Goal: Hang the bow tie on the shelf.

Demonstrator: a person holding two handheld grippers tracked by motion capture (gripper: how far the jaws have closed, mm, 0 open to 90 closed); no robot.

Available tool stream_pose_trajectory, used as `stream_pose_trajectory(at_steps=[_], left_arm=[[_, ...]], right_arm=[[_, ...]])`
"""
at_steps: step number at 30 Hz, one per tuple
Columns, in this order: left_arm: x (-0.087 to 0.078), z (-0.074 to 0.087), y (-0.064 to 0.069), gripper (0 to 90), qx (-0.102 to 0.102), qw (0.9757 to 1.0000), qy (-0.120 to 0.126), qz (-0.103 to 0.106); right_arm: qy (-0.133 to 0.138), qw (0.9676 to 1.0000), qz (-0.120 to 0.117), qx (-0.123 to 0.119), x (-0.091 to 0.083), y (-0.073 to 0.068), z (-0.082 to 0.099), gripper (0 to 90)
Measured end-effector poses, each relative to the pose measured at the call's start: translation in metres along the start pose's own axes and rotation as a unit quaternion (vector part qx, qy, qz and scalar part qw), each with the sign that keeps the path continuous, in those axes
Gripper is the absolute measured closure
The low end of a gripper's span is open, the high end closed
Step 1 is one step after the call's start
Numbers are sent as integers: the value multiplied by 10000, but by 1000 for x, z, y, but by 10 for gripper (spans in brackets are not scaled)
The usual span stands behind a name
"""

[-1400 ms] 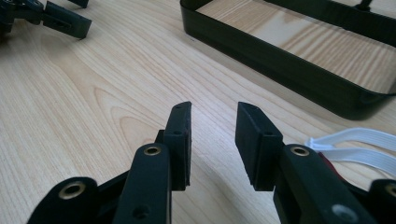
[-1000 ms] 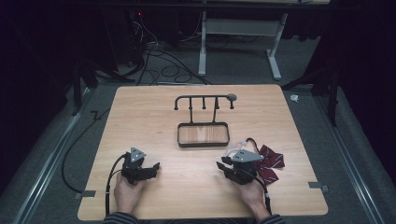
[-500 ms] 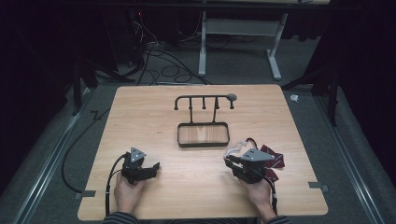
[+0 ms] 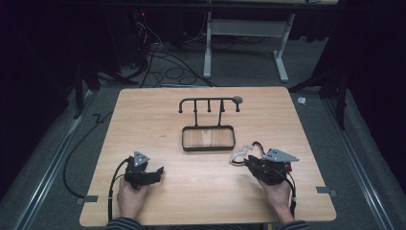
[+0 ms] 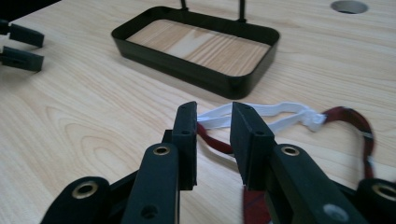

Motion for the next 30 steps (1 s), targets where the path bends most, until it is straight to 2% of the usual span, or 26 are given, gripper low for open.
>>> stream_pose_trajectory(at_steps=[15, 30], left_arm=[[0, 0, 0, 213, -4, 10000, -5, 2], [0, 0, 0, 212, -2, 10000, -8, 1]], right_arm=[[-82, 9993, 328, 184, -4, 34, -10, 736], [-199, 9982, 494, 269, 1, 56, -21, 736]])
Point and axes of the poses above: each handheld gripper's, and its own axes: x roughly forward along the jaws, z roughly out of its underside, y roughly to its right, the point moved 2 cm from there along x, roughly forward along the jaws, and after that the axes turned 1 degree about -y, right-handed, at the moved point
